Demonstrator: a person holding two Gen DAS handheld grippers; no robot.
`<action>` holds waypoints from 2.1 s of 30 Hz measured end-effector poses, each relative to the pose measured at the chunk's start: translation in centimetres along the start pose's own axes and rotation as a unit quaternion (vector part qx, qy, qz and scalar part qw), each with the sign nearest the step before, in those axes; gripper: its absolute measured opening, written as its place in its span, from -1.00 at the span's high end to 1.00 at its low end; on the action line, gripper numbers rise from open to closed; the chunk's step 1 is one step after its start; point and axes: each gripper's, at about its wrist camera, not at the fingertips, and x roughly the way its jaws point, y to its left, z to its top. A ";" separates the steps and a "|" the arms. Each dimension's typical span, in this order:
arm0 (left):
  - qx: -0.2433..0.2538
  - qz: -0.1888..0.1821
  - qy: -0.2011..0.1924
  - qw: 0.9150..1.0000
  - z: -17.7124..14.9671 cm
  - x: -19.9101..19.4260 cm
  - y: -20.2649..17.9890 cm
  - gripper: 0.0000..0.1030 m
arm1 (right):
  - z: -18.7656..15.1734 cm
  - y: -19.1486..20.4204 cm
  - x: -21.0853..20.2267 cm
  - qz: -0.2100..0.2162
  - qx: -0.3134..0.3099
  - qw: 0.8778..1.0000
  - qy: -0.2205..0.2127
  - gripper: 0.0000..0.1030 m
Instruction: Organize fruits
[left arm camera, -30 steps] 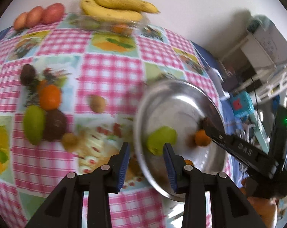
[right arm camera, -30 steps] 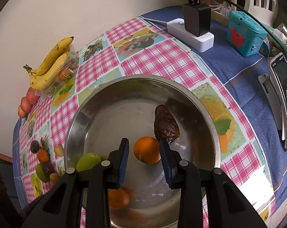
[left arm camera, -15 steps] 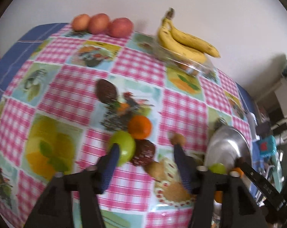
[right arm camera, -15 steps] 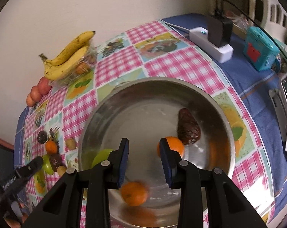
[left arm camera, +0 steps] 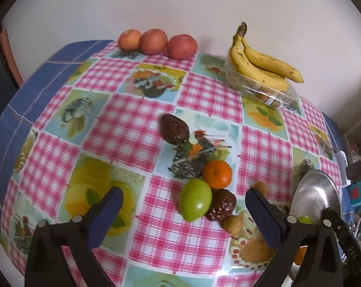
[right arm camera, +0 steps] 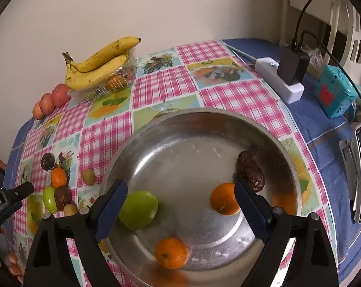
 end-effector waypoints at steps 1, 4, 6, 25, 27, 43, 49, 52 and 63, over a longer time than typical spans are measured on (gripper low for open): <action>0.000 0.005 -0.003 1.000 0.1 -0.1 0.1 -1.00 | 0.0 0.0 -0.1 -0.001 0.000 1.000 -0.004 -0.77; 0.001 0.021 -0.010 1.000 0.3 -0.4 0.8 -1.00 | 0.0 0.3 0.1 0.002 -0.003 1.000 -0.005 -0.77; 0.004 0.032 -0.015 0.999 0.5 -0.6 1.2 -1.00 | 0.0 0.7 0.1 0.019 -0.005 1.000 -0.006 -0.77; -0.093 0.050 -0.072 0.992 2.4 -3.5 9.7 -1.00 | -1.8 12.4 -0.5 0.087 -0.149 0.985 -0.023 -0.77; -0.096 0.046 -0.076 0.991 2.4 -3.6 9.9 -1.00 | -2.0 13.6 -0.1 0.096 -0.154 0.983 -0.014 -0.77; -0.078 0.051 0.027 0.995 1.4 1.9 9.2 -1.00 | -4.8 16.5 4.9 0.106 -0.188 0.973 0.077 0.01; -0.085 0.045 0.034 0.995 1.3 2.4 8.9 -1.00 | -5.8 17.3 5.6 0.102 -0.211 0.968 0.090 0.26; -0.091 0.039 0.040 0.994 1.3 2.7 8.9 -1.00 | -5.9 17.1 5.9 0.097 -0.210 0.969 0.093 0.41; -0.096 -0.036 0.062 0.993 1.0 3.6 6.5 -0.89 | -4.9 15.0 6.1 0.079 -0.178 0.977 0.092 0.49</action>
